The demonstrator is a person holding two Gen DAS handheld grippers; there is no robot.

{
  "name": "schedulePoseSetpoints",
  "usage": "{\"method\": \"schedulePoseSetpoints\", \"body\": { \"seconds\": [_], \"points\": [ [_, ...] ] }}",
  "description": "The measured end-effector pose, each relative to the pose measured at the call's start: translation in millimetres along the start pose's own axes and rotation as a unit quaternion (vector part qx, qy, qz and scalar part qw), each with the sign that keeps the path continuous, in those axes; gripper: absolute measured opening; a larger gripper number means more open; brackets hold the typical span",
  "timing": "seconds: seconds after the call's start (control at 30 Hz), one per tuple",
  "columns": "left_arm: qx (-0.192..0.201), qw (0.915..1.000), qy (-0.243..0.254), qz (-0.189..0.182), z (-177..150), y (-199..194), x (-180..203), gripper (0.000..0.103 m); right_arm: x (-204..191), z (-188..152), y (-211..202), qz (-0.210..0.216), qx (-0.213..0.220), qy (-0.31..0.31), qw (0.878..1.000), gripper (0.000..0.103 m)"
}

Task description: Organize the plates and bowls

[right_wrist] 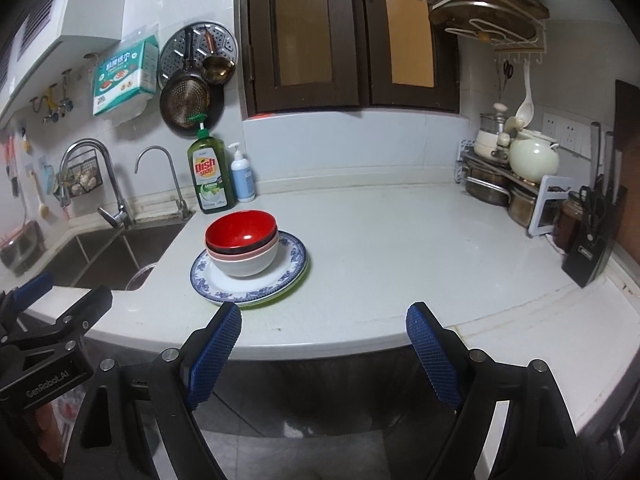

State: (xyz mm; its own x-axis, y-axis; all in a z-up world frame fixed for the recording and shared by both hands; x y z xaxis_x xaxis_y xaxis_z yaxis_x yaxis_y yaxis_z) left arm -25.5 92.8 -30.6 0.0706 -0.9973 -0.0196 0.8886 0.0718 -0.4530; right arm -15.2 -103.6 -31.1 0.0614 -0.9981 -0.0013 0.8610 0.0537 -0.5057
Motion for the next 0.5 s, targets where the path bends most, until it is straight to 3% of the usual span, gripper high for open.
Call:
{"method": "schedulePoseSetpoints", "body": {
  "seconds": [0.5],
  "points": [
    [0.018, 0.9998, -0.004, -0.003, -1, -29, 3, 0.103, 2, -6, -36, 0.000, 0.022, -0.003, 1.000, 0.085]
  ]
}}
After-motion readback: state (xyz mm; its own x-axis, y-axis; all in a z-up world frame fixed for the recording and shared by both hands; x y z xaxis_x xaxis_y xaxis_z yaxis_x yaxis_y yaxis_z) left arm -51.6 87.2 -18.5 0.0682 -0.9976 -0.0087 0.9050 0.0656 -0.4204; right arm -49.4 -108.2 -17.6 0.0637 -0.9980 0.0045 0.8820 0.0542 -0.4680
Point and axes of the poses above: each gripper's, at about its wrist camera, not at the fingertips, and y roughly the way its jaws point, x to its right, z to its top, the point moved 6 cm from there along y, roughly the way its jaws point, and after that the axes turned 2 degrees about -y, right-handed, at the moved point
